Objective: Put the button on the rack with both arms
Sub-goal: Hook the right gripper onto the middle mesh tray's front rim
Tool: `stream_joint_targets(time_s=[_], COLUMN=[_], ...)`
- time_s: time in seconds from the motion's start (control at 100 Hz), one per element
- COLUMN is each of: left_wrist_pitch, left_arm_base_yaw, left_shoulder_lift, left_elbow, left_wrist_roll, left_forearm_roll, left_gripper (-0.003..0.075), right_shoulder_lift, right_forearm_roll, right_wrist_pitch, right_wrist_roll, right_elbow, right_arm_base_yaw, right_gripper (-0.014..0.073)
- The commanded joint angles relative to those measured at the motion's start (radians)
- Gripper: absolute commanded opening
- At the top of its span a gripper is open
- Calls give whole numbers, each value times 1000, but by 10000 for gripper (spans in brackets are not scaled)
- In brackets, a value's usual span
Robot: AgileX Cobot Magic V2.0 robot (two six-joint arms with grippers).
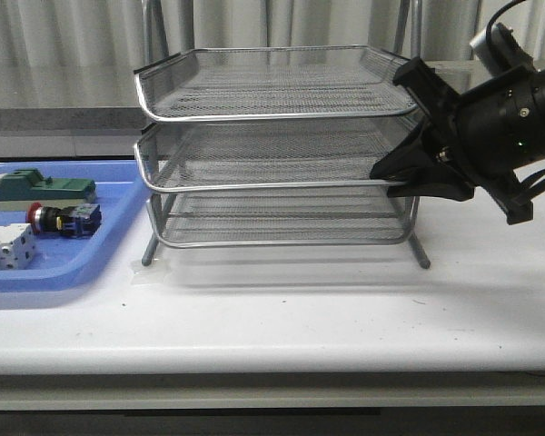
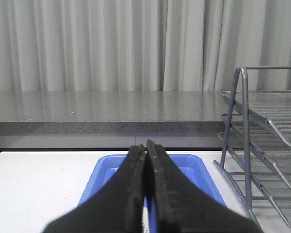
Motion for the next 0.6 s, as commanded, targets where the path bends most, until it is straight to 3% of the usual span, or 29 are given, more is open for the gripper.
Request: stream_joint_targets(time_s=[0.0, 0.33, 0.59], left_wrist_pitch=[-76, -76, -76], left_arm_base_yaw=[-7, -7, -7], left_shoulder_lift=[10, 10, 10], left_elbow=[34, 34, 34], left_wrist_roll=[-9, -9, -9], left_forearm_roll=[-9, -9, -9], left_gripper=[-20, -20, -20], right_shoulder_lift=[-36, -40, -95], right_forearm_roll=[62, 7, -14], right_wrist_pitch=[56, 76, 75], right_wrist_roll=[-23, -23, -33], right_elbow=[-26, -10, 116], right_arm_base_yaw=[-4, -4, -4], right_gripper=[52, 52, 52])
